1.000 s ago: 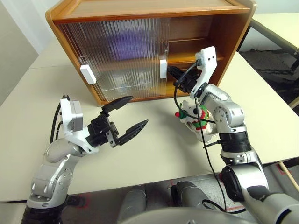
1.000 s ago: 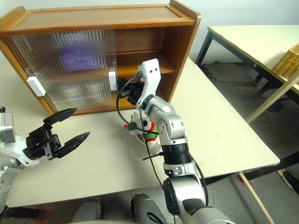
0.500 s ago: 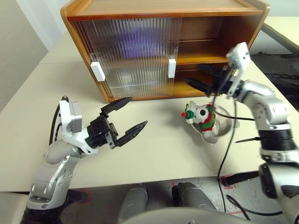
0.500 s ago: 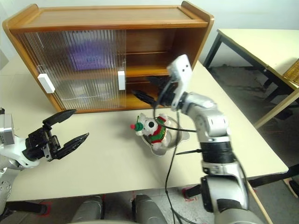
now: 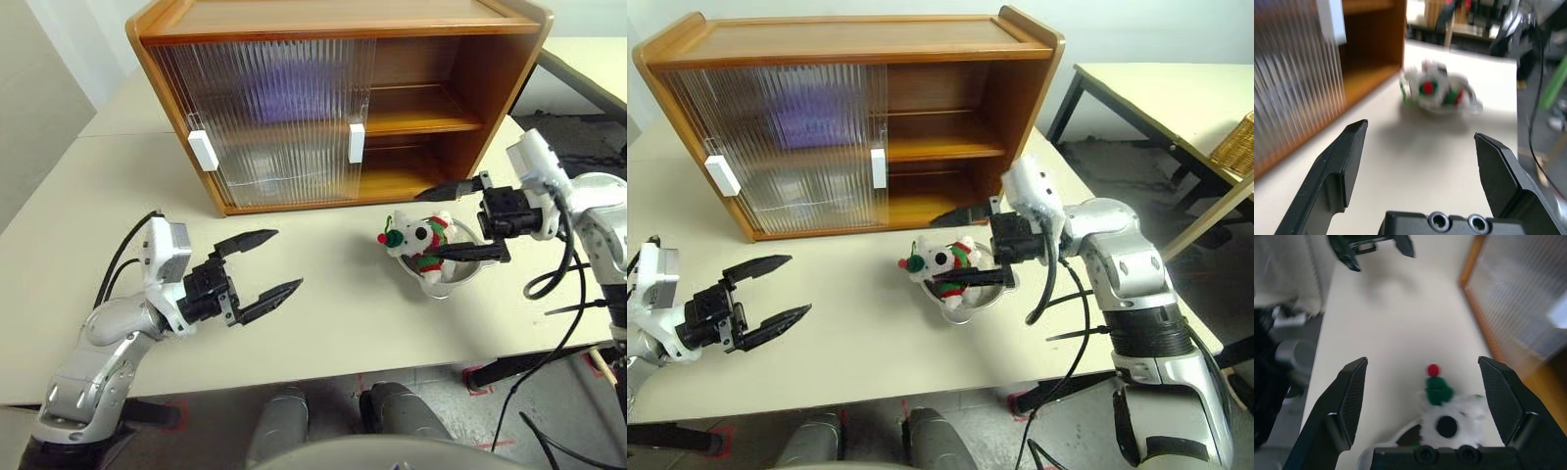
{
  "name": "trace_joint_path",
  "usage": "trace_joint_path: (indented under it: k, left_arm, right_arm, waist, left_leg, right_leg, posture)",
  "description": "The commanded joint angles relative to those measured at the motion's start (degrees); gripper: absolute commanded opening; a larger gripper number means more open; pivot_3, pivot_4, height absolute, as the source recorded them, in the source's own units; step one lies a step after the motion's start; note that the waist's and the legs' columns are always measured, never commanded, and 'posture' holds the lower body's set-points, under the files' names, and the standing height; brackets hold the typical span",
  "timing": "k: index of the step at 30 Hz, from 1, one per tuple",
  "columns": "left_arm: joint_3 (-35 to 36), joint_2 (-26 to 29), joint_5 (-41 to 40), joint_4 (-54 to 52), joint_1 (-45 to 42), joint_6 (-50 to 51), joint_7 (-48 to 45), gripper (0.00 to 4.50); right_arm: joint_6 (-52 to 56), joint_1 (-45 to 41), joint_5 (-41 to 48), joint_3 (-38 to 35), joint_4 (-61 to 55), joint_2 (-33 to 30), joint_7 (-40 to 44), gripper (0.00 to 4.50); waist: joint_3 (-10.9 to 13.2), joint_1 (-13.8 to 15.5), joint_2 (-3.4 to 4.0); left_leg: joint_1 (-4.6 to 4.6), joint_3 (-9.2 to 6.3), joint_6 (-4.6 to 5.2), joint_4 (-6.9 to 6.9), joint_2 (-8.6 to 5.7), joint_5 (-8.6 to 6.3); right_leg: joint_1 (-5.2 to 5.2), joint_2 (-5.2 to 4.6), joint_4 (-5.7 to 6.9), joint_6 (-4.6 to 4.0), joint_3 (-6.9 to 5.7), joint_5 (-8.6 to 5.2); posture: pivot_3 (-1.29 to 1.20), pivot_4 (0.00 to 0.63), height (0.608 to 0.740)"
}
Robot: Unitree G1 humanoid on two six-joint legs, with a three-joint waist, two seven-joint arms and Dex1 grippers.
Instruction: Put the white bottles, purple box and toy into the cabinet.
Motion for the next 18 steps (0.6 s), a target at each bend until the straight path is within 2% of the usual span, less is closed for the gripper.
trace_joint_path:
  k: [1,5,11,18]
  left_arm:
    - [-1.5,1.8,1.4,-0.1,0.6,2.7,-0.5,4.50]
    - [-2.8,3.3,2.7,-0.4,0.8,4.7,-0.4,4.50]
    - [-4.3,3.9,4.3,-0.7,0.6,5.5,-0.5,4.50]
    - [-4.3,3.4,4.6,-0.6,0.9,5.3,-0.5,4.50]
  right_arm:
    - [-1.0,-0.2,-2.3,2.8,-2.0,0.7,-0.9,4.48]
    - [-1.6,-1.6,-5.0,4.5,-2.4,1.8,-3.2,4.48]
    - [-0.9,-3.1,-10.6,7.2,-1.3,2.0,-7.4,4.48]
    - [-0.2,-1.5,-10.3,8.5,-2.6,2.6,-6.9,4.48]
  waist:
    - [0.0,0.0,-0.01]
    - [0.0,0.0,0.00]
    - [0.0,0.0,0.03]
    - [0.0,0.1,0.03]
  left_leg:
    - [0.01,-0.01,0.00,0.00,0.01,0.00]
    - [-0.02,-0.15,-0.01,-0.05,0.08,-0.01]
    - [-0.05,-0.18,-0.05,-0.17,0.11,-0.03]
    - [-0.33,-0.19,-0.11,-0.16,0.09,-0.07]
  right_leg:
    - [0.00,-0.06,0.00,-0.06,0.01,0.03]
    - [-0.11,-0.14,0.00,-0.57,-0.03,0.25]
    - [-0.21,-0.11,0.01,-0.82,-0.04,0.30]
    - [-0.37,-0.12,0.00,-0.90,-0.04,0.27]
  posture:
    - [0.02,0.072,0.740]
    - [0.02,0.072,0.740]
    - [0.02,0.074,0.740]
    - [0.02,0.073,0.740]
